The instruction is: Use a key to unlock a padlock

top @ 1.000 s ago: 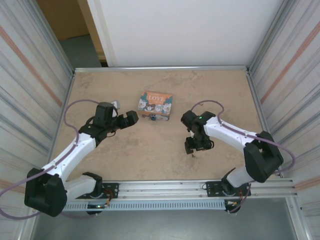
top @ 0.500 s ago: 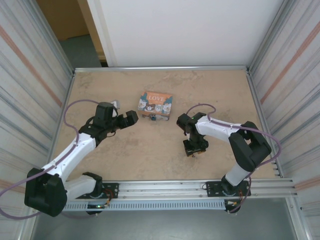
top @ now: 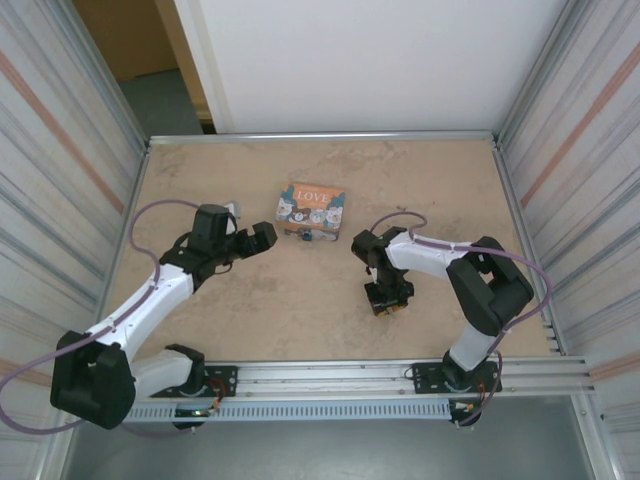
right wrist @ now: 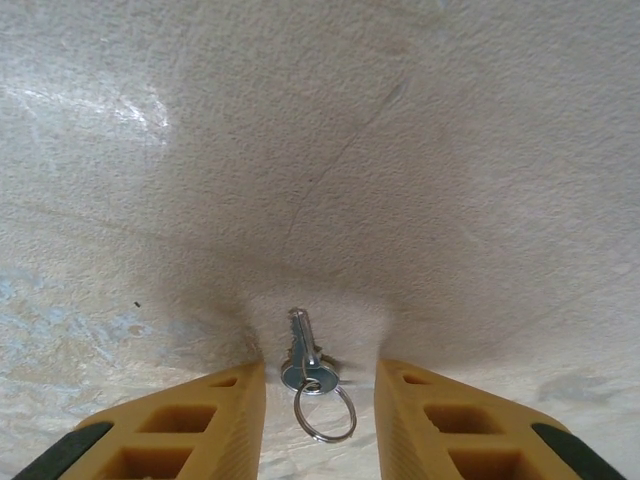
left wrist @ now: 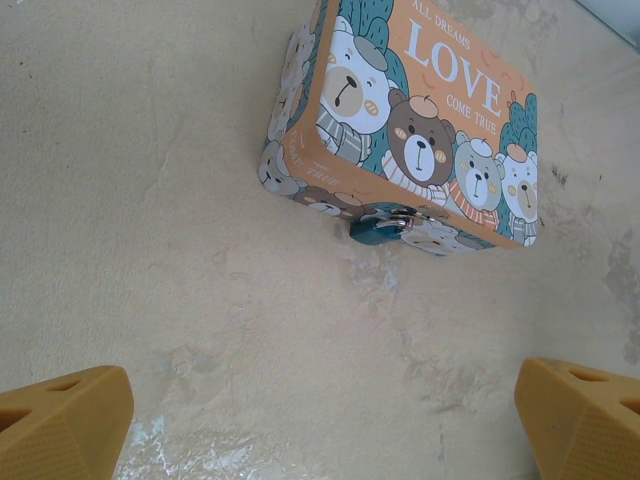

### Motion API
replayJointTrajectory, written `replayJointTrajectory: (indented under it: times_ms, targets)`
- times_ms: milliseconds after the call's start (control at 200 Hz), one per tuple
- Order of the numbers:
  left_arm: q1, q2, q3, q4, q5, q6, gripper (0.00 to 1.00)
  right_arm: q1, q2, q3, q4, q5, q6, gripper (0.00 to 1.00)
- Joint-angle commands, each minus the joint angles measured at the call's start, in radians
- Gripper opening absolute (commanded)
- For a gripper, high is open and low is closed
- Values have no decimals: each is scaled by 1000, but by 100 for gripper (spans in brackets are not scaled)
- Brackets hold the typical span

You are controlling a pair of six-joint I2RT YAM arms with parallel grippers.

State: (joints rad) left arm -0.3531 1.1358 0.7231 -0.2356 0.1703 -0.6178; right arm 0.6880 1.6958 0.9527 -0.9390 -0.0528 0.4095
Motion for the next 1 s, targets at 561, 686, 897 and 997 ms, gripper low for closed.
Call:
replayJointTrajectory:
  times_ms: [561,686,897,997]
  targets:
    - [0,-13,22,-37,-32,0,99,-12,40,-37,-19,3,17,19]
    - [0,-19,29,-48,-42,6,99,-17,38,-41,-17,0,19,16]
    - [6,-28,37,-59,-50,11,99,-28,8,-52,-5,-11,26,10]
    - [14,-37,38,-62,-49,12,99,-38,-17,-60,3,-18,28,6]
